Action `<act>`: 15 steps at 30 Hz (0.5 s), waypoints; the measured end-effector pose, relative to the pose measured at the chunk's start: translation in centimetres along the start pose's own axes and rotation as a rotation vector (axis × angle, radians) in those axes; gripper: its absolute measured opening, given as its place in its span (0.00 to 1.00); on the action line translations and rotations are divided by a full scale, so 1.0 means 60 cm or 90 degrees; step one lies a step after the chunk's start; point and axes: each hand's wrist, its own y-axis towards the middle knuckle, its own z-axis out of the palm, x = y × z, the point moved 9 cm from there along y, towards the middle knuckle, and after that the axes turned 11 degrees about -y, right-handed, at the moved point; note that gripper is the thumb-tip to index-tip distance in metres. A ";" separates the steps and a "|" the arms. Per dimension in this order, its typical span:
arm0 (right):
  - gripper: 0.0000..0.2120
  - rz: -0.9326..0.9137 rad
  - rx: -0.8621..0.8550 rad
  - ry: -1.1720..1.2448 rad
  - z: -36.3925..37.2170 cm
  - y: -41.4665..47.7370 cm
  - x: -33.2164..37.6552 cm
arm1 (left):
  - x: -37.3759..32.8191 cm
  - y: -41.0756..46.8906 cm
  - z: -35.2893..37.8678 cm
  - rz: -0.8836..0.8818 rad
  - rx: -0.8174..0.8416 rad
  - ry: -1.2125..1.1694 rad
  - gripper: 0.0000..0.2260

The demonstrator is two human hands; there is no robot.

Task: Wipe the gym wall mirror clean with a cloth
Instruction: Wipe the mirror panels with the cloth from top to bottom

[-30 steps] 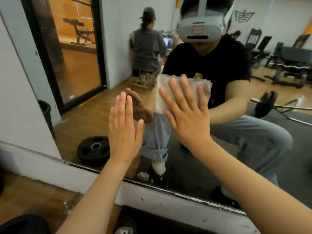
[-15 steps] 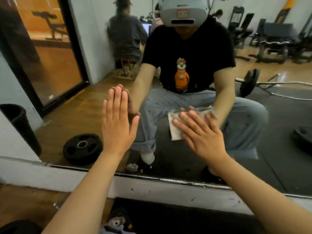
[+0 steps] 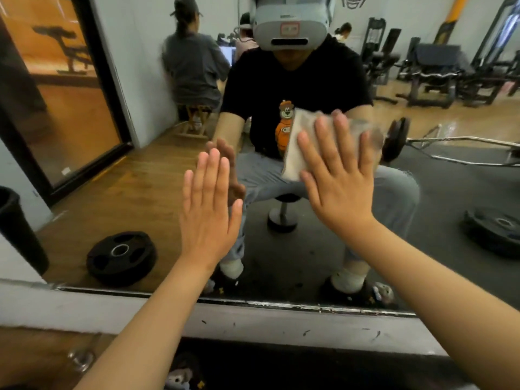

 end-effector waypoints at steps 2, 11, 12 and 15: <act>0.27 -0.082 0.026 -0.008 0.024 -0.069 0.039 | -0.020 -0.008 0.026 0.043 0.039 0.009 0.35; 0.35 -0.304 0.159 0.032 0.083 -0.349 0.096 | -0.039 -0.030 0.086 0.115 0.102 0.001 0.36; 0.35 -0.312 0.164 0.047 0.081 -0.350 0.090 | -0.039 -0.029 0.088 0.119 0.097 -0.001 0.36; 0.30 -0.279 0.162 0.068 0.074 -0.322 0.057 | -0.039 -0.031 0.092 0.119 0.091 0.006 0.36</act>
